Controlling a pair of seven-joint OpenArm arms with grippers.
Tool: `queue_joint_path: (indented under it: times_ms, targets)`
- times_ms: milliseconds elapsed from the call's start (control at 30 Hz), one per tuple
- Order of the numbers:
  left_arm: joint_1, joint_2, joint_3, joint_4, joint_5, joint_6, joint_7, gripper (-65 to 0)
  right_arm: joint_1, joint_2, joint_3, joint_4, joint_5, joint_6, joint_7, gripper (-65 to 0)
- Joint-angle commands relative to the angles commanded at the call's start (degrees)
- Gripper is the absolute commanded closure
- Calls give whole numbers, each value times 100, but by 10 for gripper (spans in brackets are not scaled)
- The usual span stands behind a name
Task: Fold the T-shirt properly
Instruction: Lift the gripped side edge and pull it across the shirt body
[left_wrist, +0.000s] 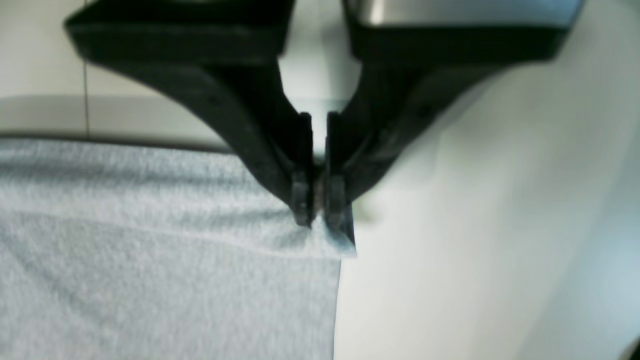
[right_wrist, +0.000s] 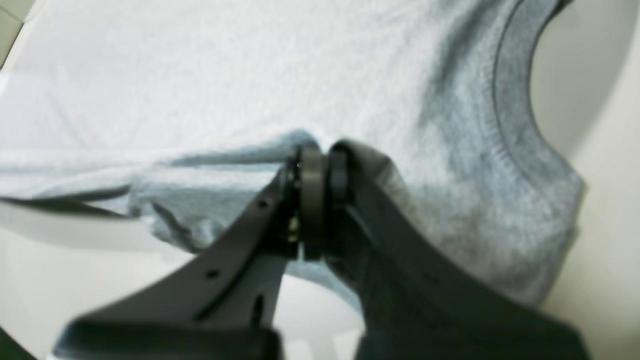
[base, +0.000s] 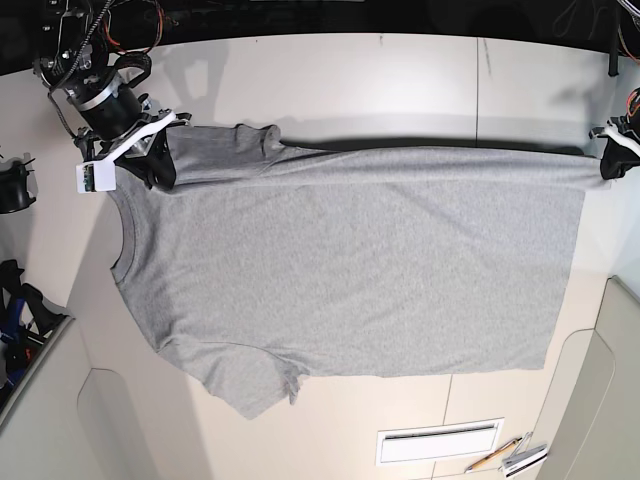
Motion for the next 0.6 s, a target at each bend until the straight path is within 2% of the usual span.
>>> queue_joint_path:
  times_ms: [67,200,267,433,600]
  targets:
    - [-15,-33,85,0,114,0,-181,0,190,2,0,-133,0,101,0,0]
    - [-83,-181,387,-2,671,0,-667,0,584,4,0,-476,0,129,-24,0]
    - [-240,-186,520,-24,914,159,-667,0,804,2,0,-750,0,282,-24,0]
    - [-688,-184,890,-573,931,183,-780,0,1255,2,0,-1456,0,387,-15,0]
    - [-1250,-184,1353,-1237,1163,185,-883,0,1523,2,0,-1617,-85,387,-13,0]
